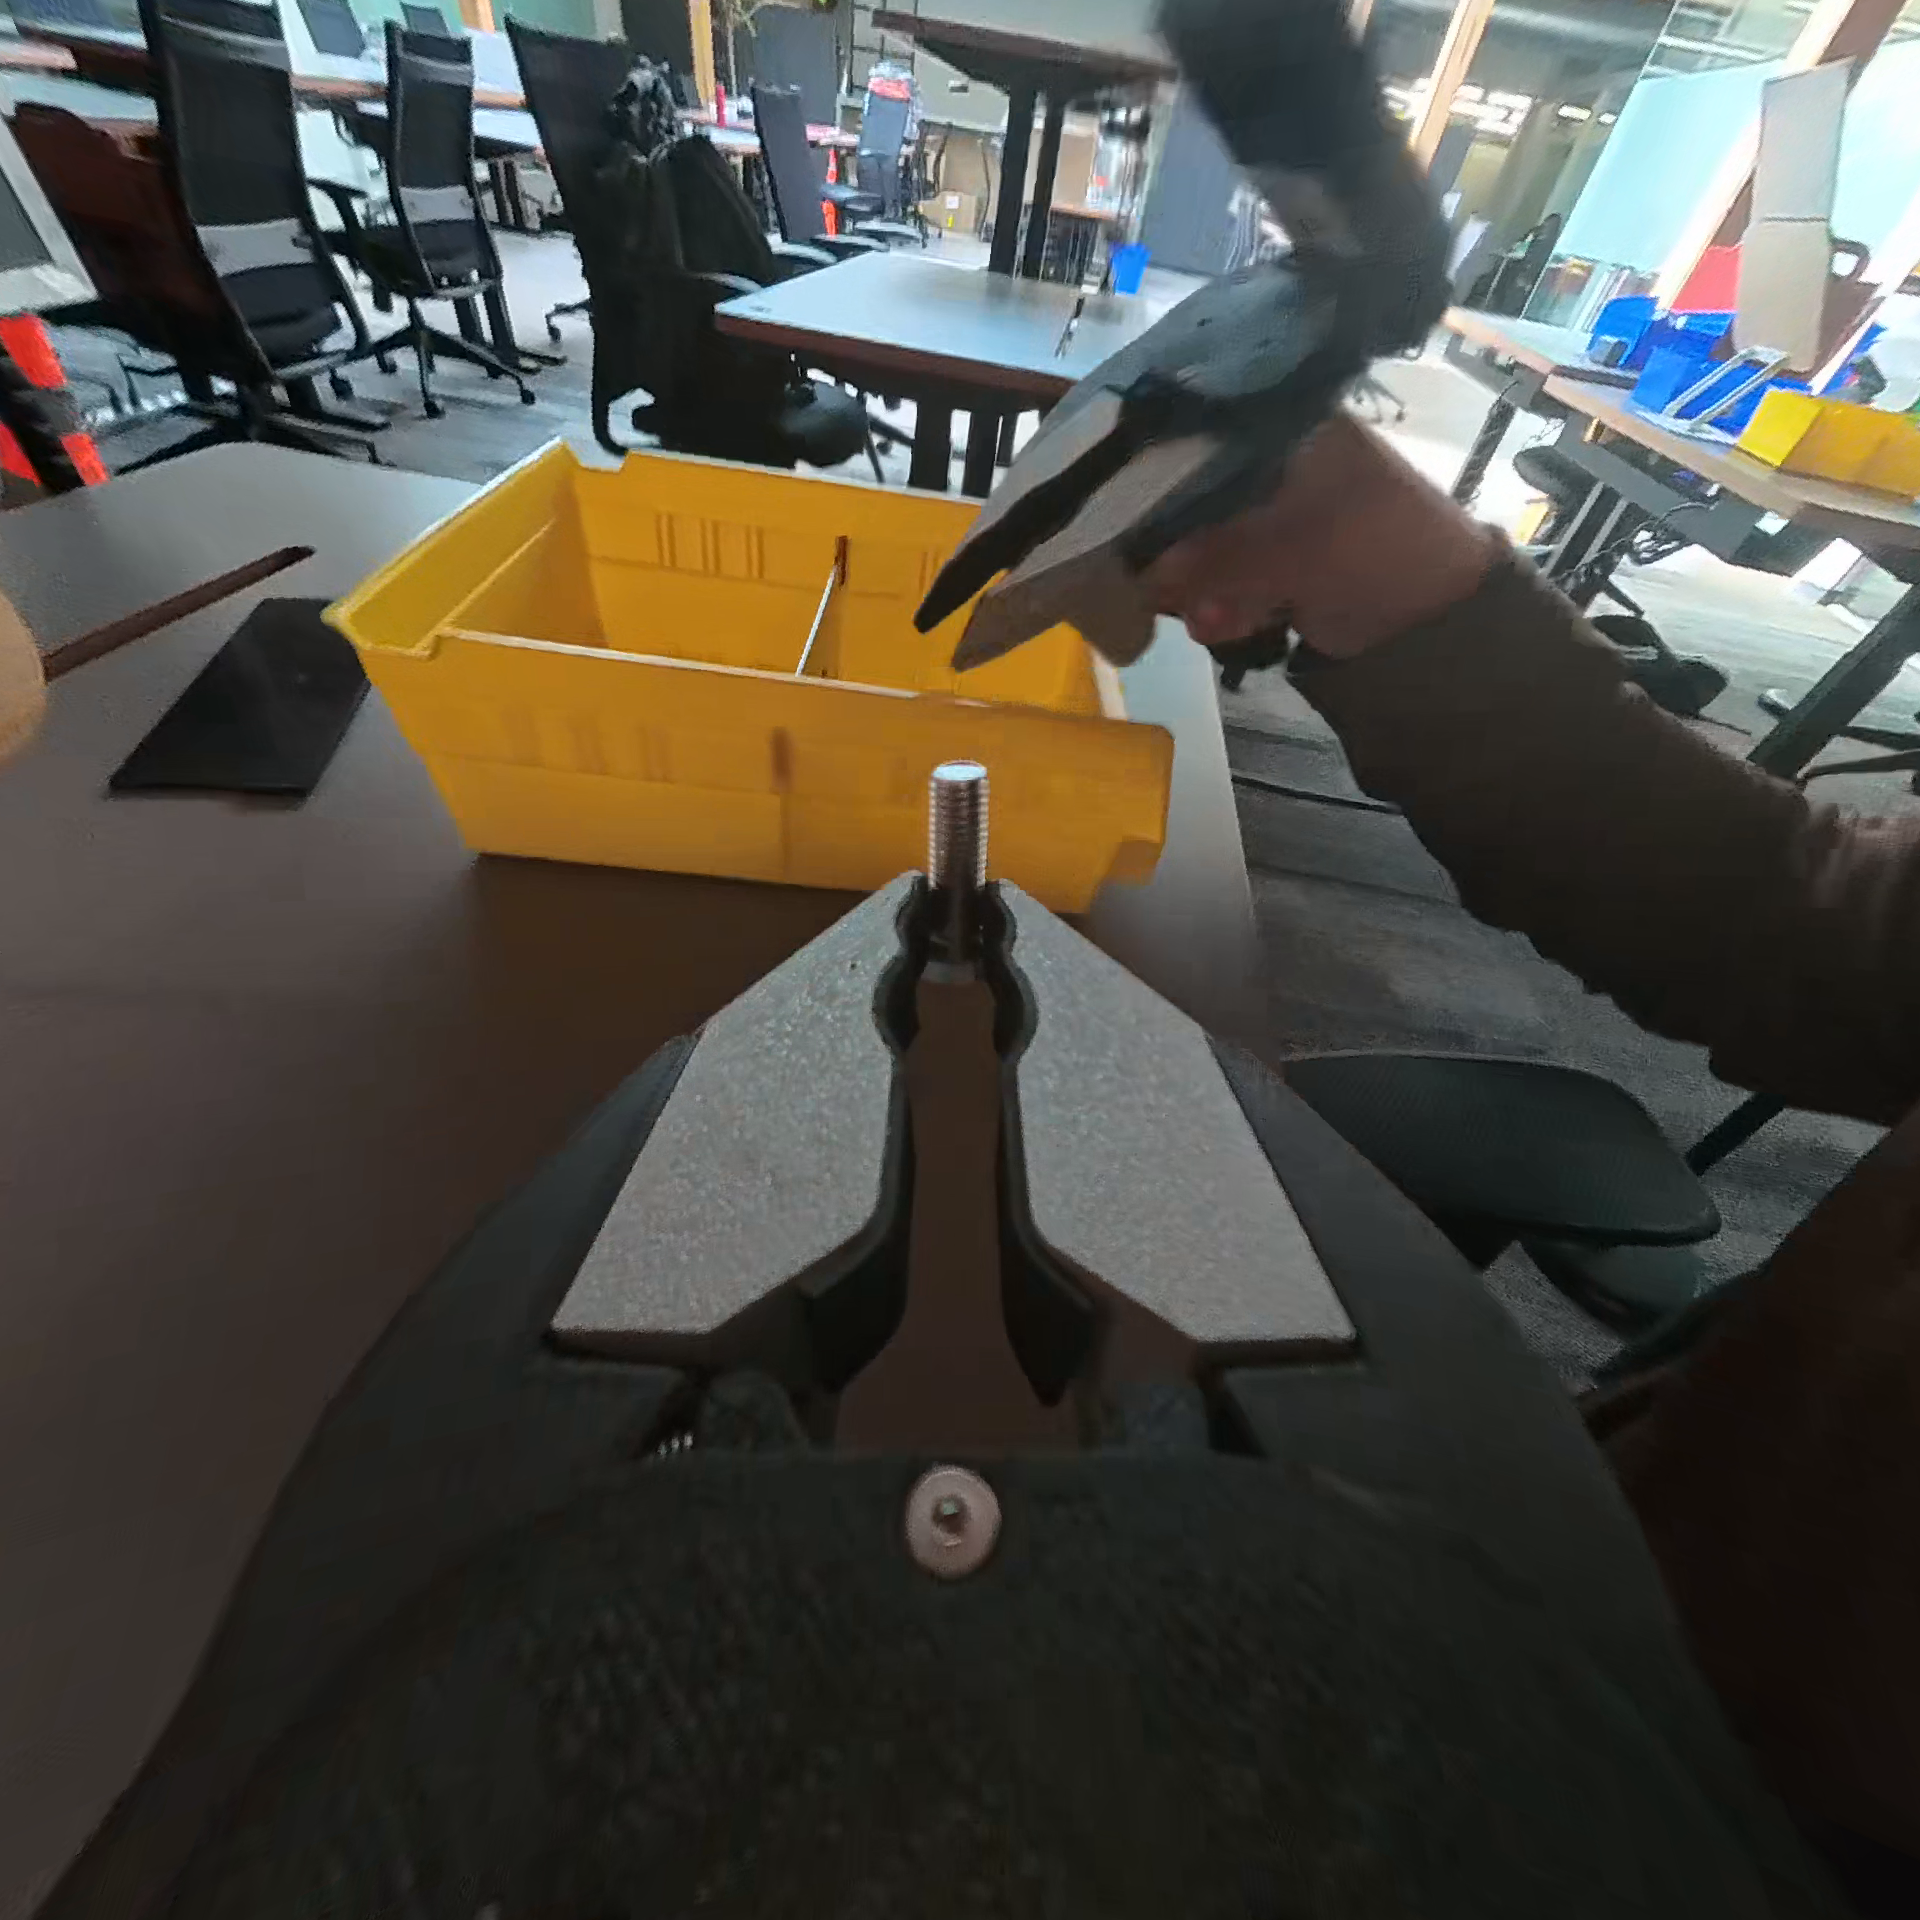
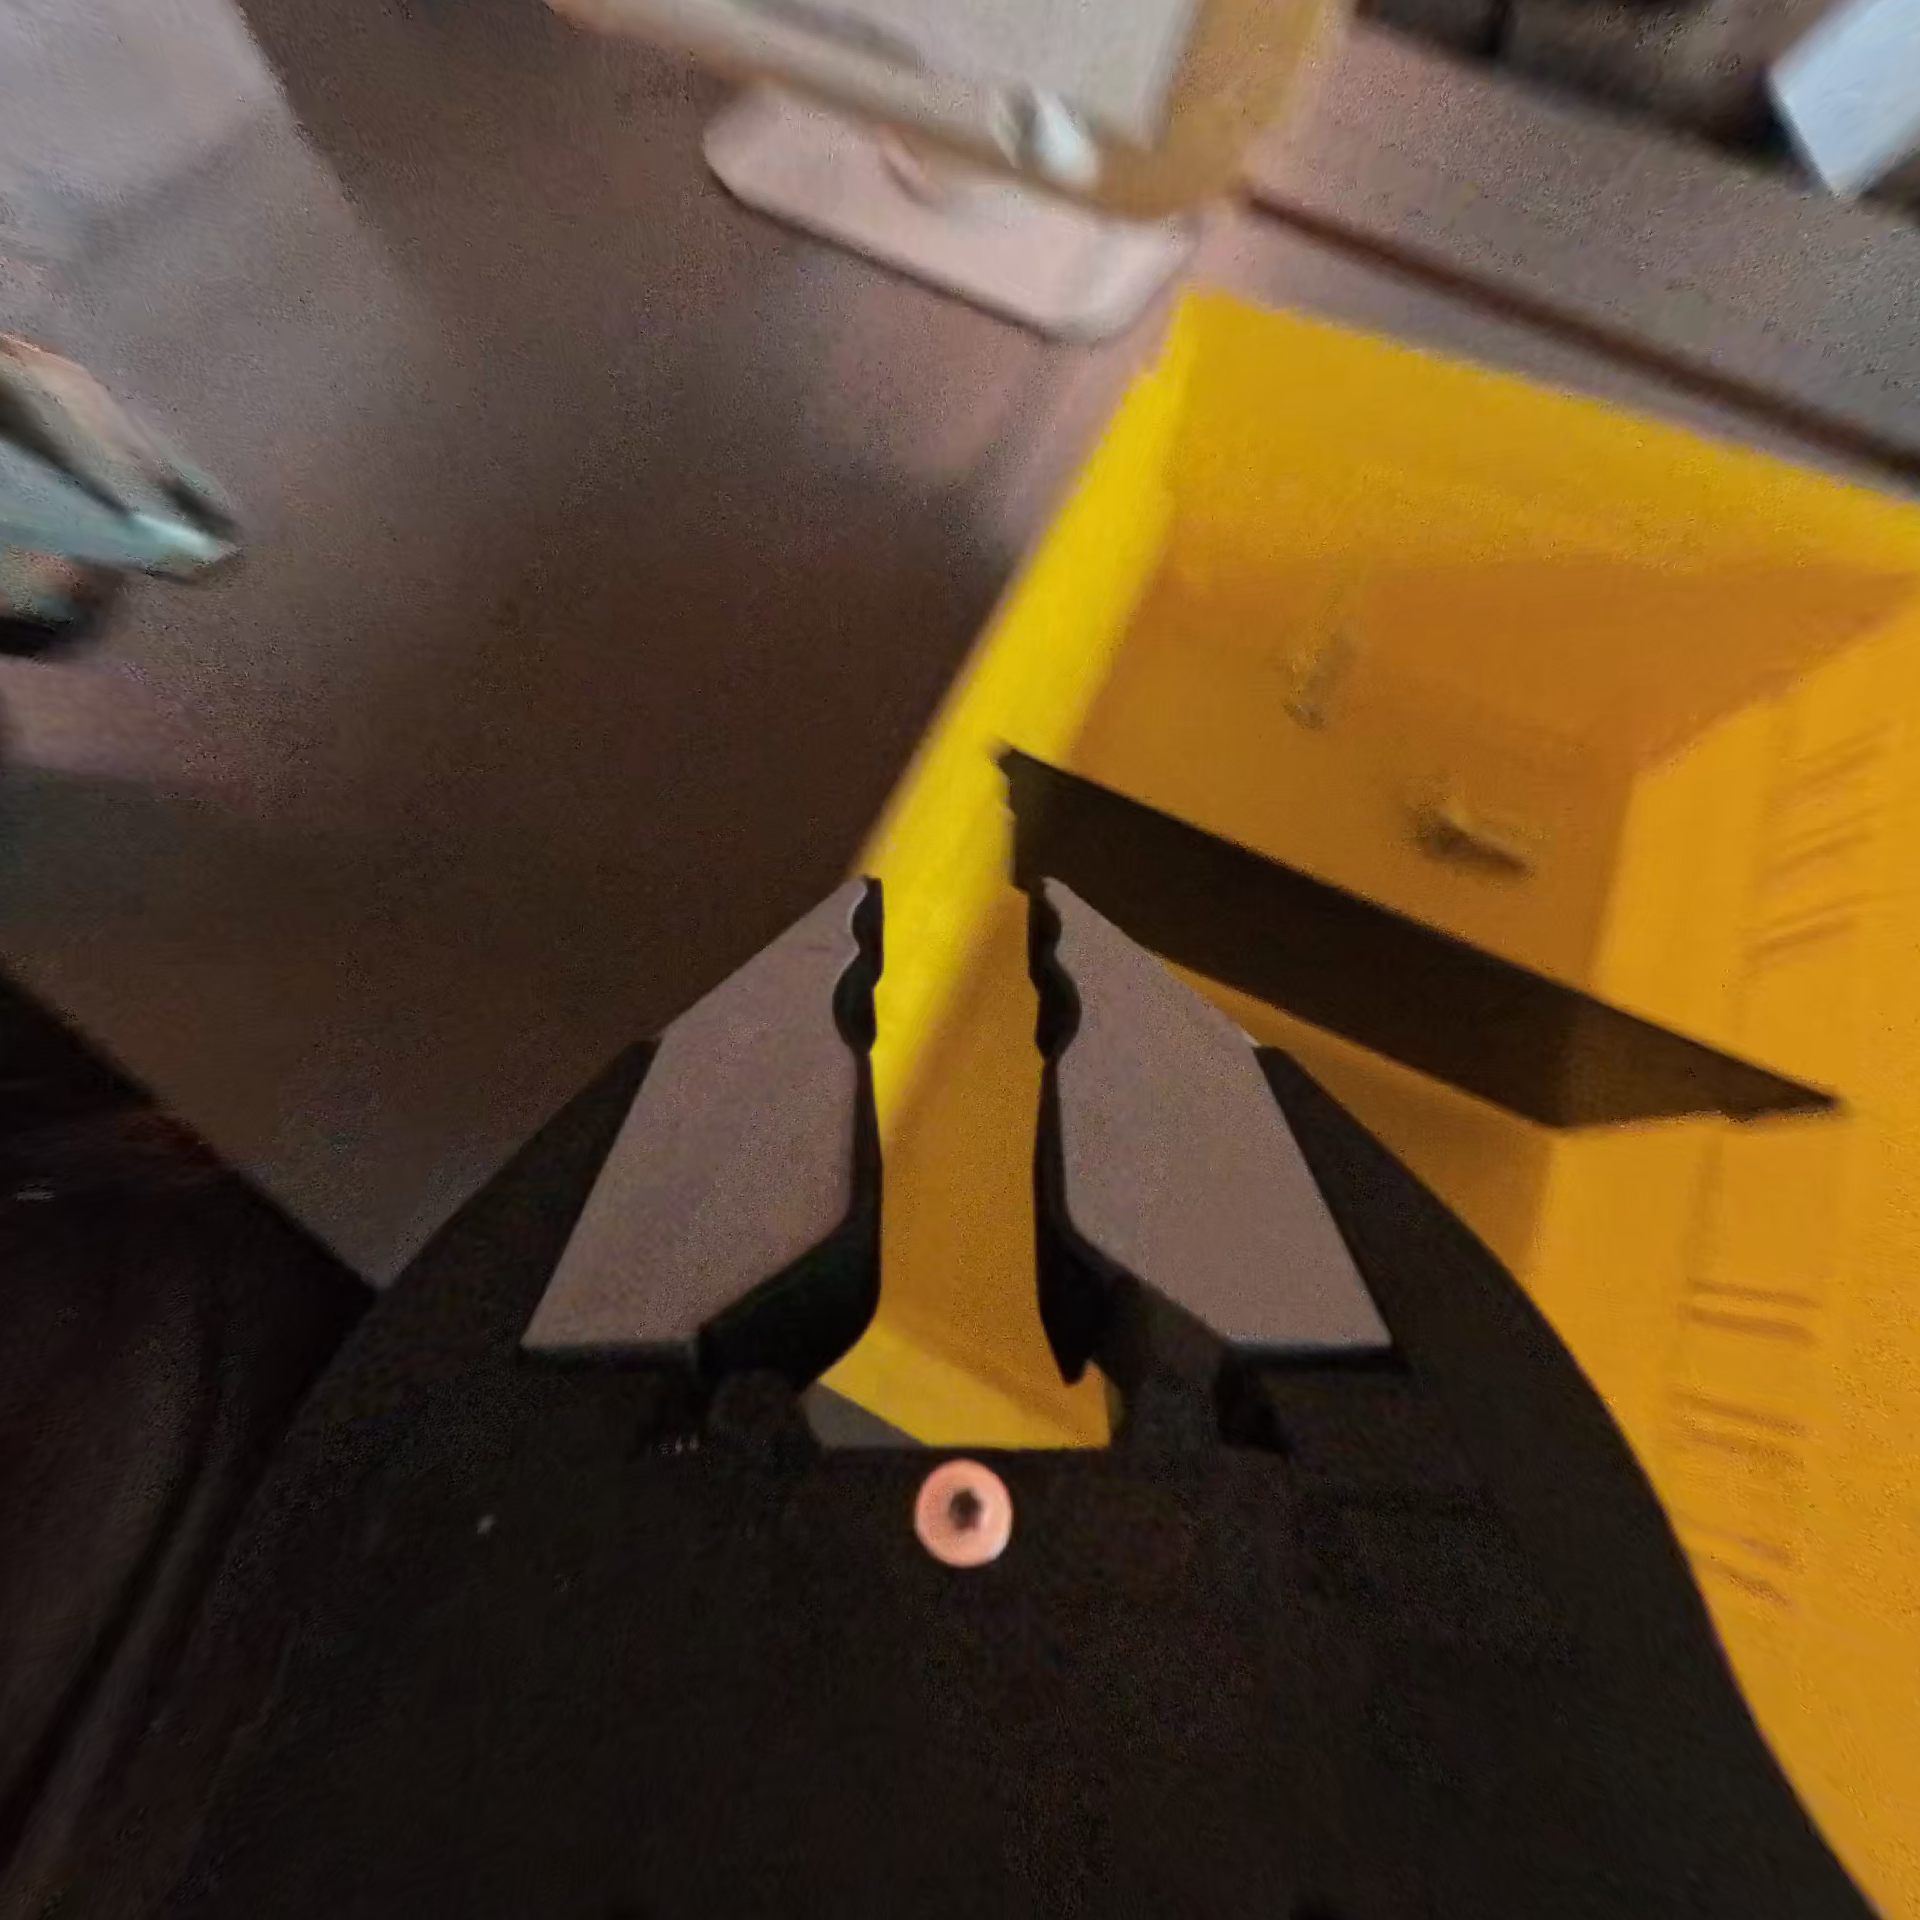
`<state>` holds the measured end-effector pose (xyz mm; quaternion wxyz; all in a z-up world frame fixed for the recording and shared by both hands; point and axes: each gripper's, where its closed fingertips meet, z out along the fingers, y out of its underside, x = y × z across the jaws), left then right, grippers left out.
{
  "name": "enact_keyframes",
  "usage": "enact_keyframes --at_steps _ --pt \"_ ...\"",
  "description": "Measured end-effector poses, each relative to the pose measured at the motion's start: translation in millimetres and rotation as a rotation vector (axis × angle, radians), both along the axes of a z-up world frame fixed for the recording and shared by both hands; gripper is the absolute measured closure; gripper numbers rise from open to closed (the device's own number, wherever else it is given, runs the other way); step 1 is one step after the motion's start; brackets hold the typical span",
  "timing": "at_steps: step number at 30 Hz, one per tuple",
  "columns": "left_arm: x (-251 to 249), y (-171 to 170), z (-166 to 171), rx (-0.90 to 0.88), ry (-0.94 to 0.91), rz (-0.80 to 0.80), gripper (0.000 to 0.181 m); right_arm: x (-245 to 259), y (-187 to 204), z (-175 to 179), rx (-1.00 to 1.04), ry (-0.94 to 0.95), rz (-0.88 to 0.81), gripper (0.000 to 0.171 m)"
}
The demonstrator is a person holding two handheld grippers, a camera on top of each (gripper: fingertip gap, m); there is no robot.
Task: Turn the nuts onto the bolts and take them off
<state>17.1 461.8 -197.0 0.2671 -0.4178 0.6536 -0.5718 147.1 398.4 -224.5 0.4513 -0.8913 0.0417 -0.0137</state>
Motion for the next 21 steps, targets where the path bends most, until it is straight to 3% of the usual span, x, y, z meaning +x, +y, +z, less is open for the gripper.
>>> enact_keyframes --at_steps 3,5,8,9,10,13,16,18,21 --pt "8.4 -11.4 6.5 -0.02 -0.026 -0.014 0.173 -91.2 21.5 65.2 0.339 0.162 0.32 0.15" --pt "13.2 -17.9 7.4 -0.016 -0.035 -0.011 0.173 -108.3 37.3 64.3 0.331 0.166 0.337 0.137" --pt "16.8 -22.2 6.9 0.008 -0.045 0.007 0.173 -120.7 58.9 50.7 0.293 0.199 0.359 0.138" --pt "17.0 -22.6 4.8 0.021 -0.041 0.012 0.173 -123.3 64.1 50.3 0.305 0.216 0.372 0.145" --pt "17.7 -20.9 2.1 0.037 -0.036 0.028 0.173 -126.3 68.3 50.6 0.32 0.23 0.392 0.165" --pt "19.1 -6.5 -4.5 0.039 -0.023 0.101 0.173 -124.9 81.9 39.6 0.266 0.21 0.393 0.164" --pt "11.4 24.2 4.1 -0.008 -0.058 0.222 0.179 -88.0 90.6 49.3 0.254 0.119 0.278 0.164" --pt "-1.6 38.6 3.6 -0.003 -0.054 0.252 0.178 -20.7 93.0 62.4 0.191 -0.043 0.107 0.165" --pt "-26.7 52.9 2.5 -0.011 -0.049 0.275 0.175 90.5 86.3 28.7 -0.171 -0.2 -0.131 0.165"
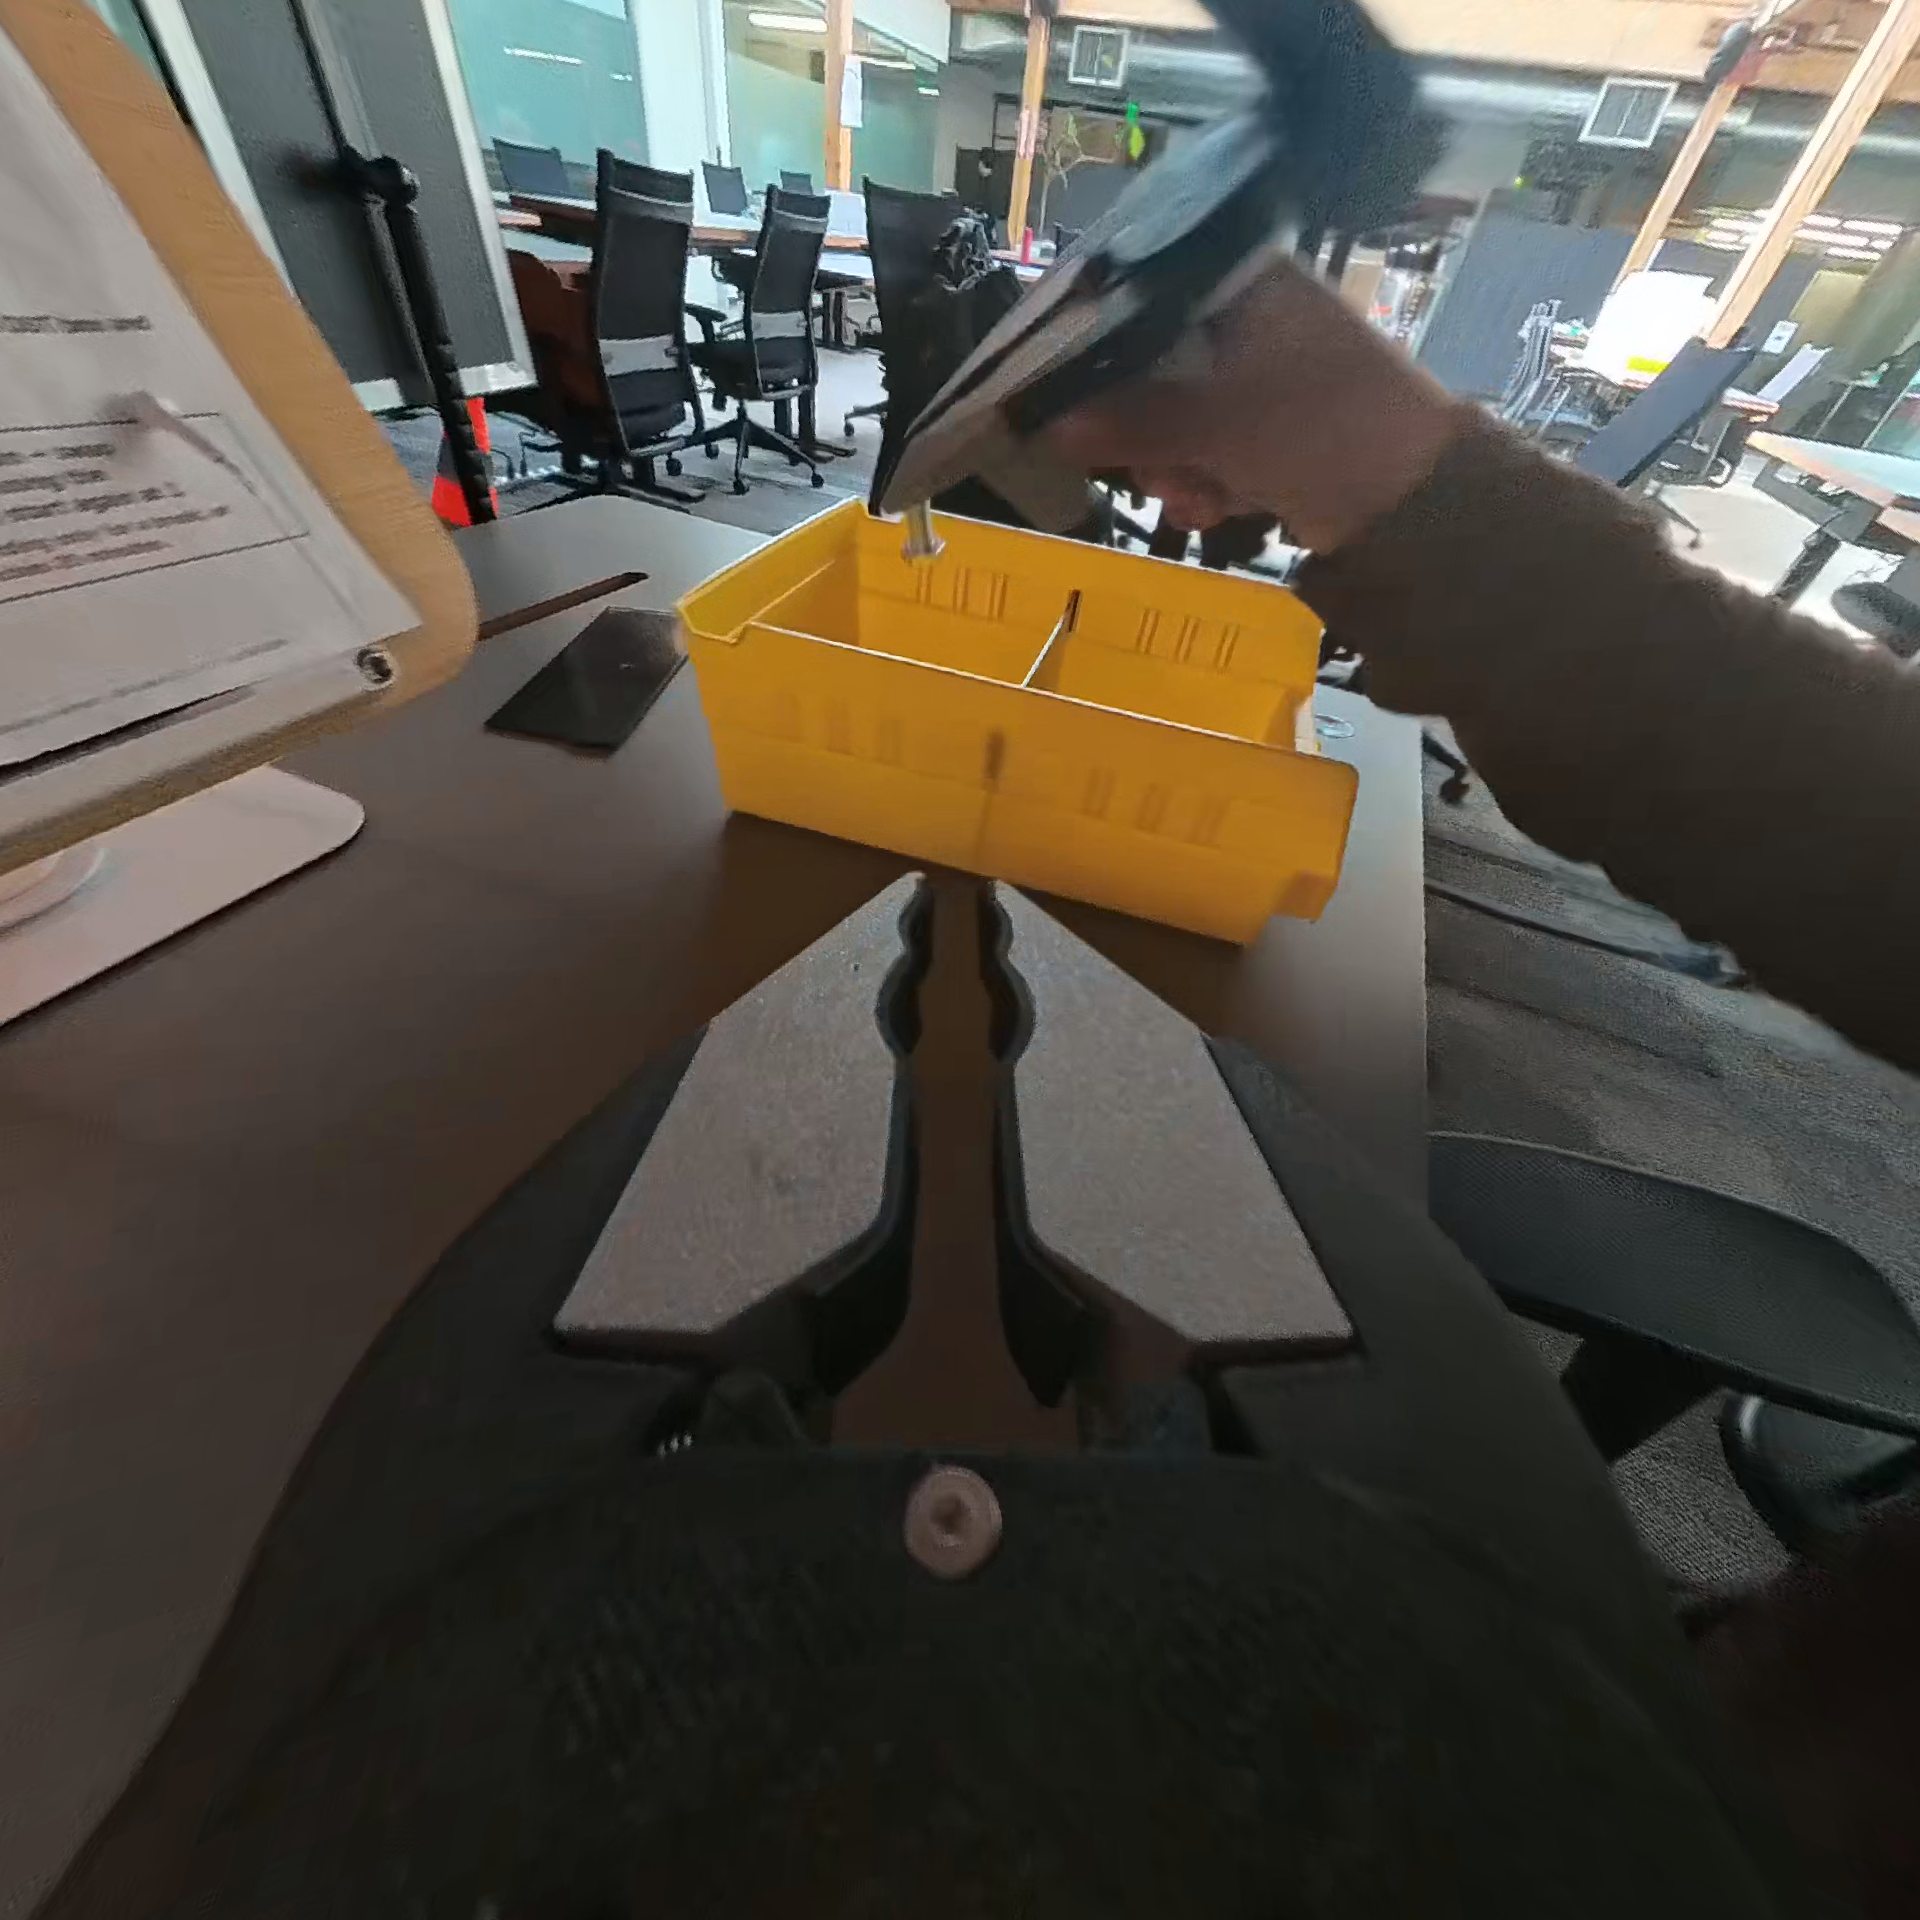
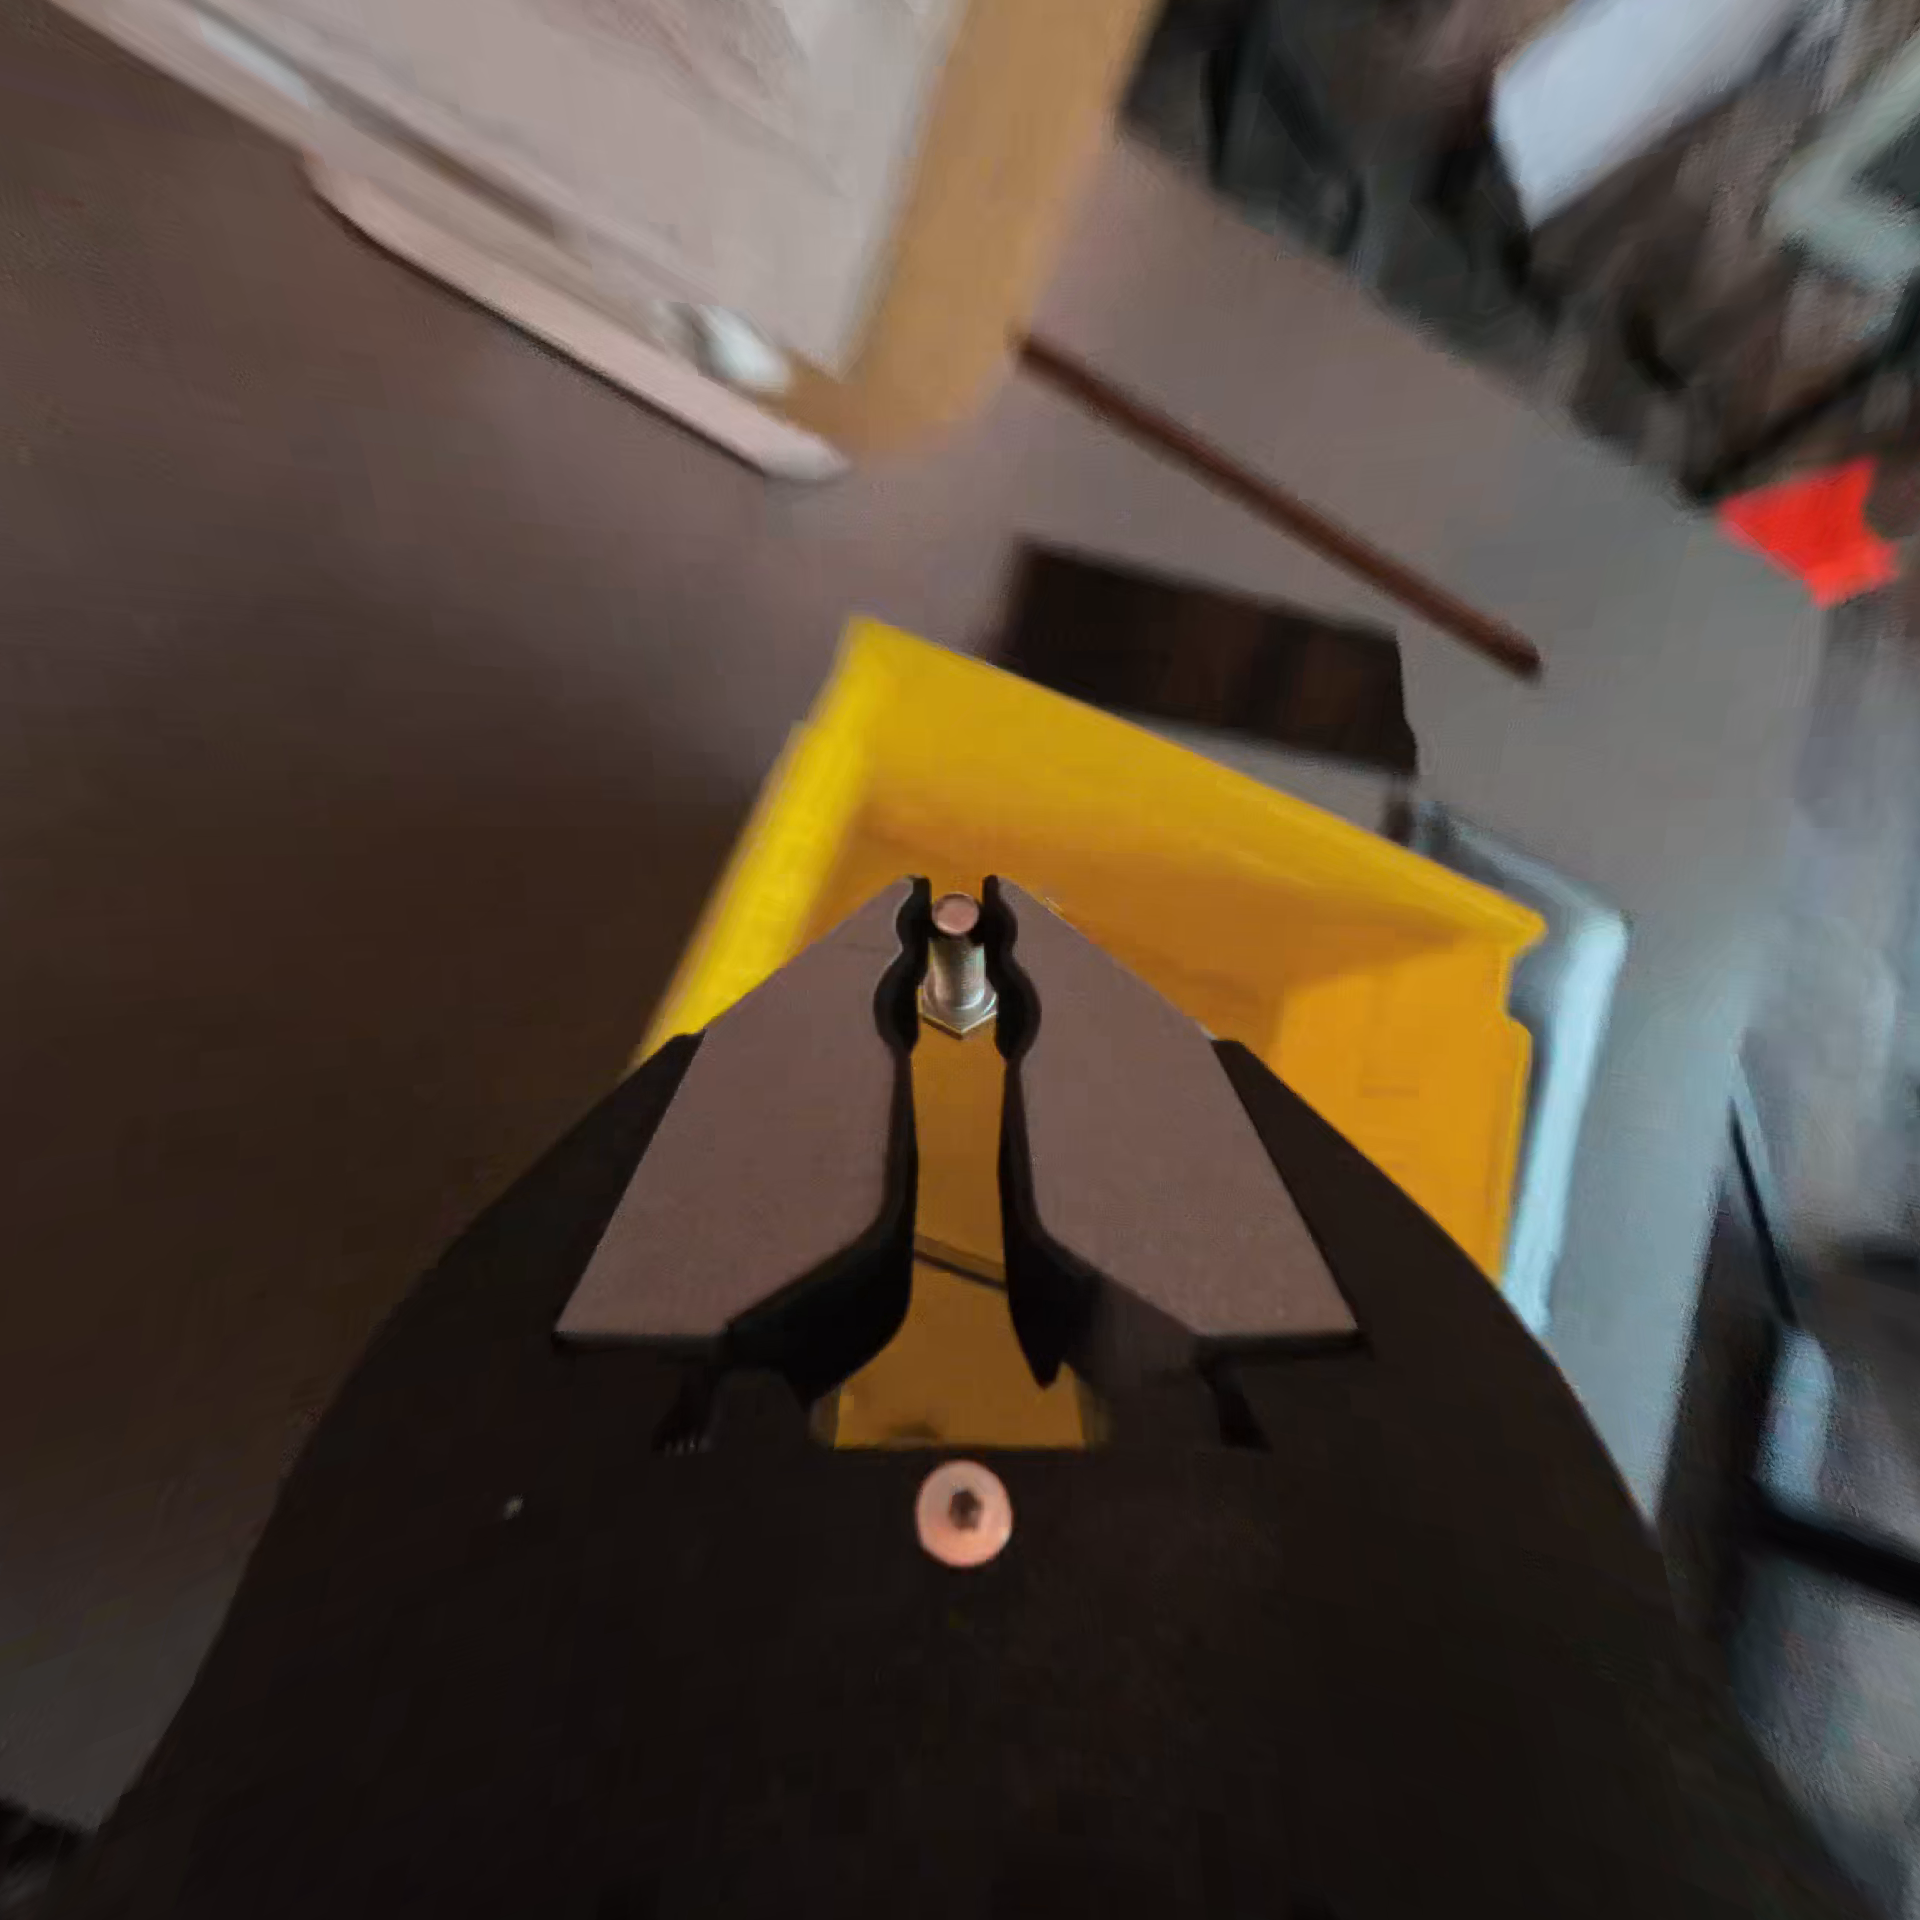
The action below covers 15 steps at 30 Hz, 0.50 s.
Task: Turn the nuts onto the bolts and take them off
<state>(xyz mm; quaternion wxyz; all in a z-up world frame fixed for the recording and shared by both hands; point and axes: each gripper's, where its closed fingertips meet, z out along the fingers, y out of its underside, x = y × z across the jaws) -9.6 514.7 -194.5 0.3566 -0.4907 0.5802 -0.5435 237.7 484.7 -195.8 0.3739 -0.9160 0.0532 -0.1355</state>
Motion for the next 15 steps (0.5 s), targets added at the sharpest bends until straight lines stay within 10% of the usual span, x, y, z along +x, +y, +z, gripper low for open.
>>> enact_keyframes --at_steps 6,15 --pt "-44.5 32.8 11.2 -0.003 0.013 0.061 0.167 42.0 -7.5 -101.1 -0.452 0.084 -0.091 0.158" --pt "-196.5 165.0 60.8 0.155 0.08 0.343 0.167 -21.1 12.2 8.3 -0.115 -0.075 0.002 0.145"
